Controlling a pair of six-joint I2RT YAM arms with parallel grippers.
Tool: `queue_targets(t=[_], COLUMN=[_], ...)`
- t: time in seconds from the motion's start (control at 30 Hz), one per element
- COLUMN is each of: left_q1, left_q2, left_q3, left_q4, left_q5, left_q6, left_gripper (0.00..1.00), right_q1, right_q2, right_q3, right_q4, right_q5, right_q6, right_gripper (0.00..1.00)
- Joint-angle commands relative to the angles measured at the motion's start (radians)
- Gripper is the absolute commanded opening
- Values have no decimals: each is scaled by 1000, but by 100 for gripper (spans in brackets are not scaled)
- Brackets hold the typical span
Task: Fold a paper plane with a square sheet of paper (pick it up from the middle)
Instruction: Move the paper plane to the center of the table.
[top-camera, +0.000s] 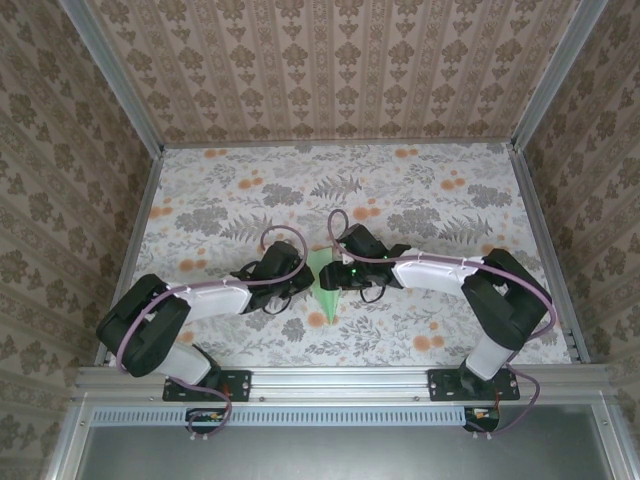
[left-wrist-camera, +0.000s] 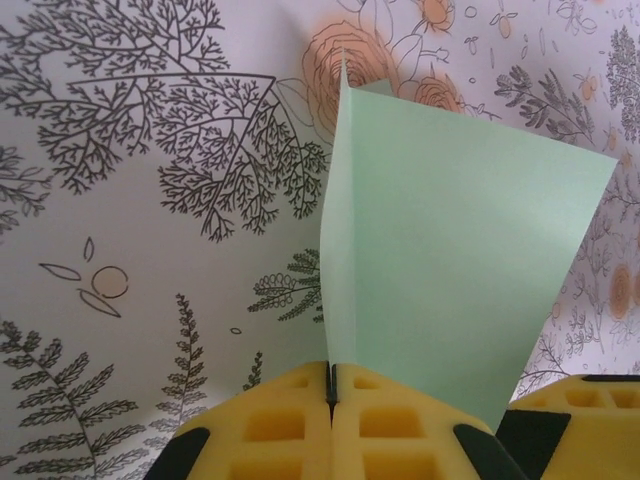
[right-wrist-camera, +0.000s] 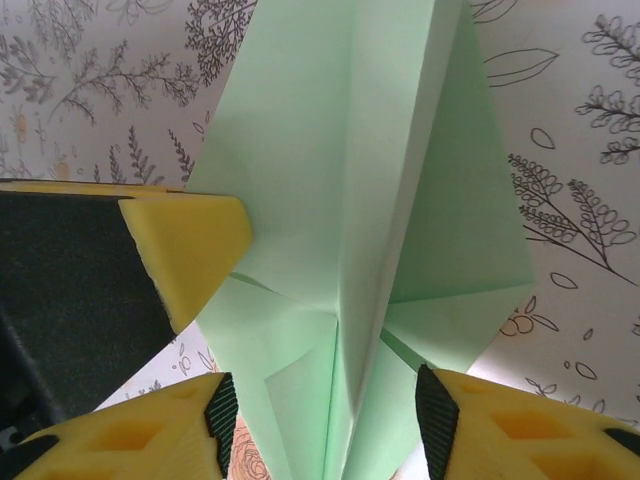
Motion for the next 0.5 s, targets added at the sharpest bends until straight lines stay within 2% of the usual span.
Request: queue_targets(t=[0.0,0.2,0.47], left_q1=[5,5,5], left_q2=[-14,-8,-7], left_q3=[-18,-19,-19], left_q4=[18,25,32], left_q5=[-15,-12,-10], left_q6=[-18,-19,-23], left_gripper=[0,0,0], right_q1=[11,15,15], right_q2=[28,45,74], right_q3=[26,30,37], right_q4=[-42,-41,-34], right_q5=[12,-1,-63], right_q6=[-8,-27,-38], right_gripper=[60,70,68])
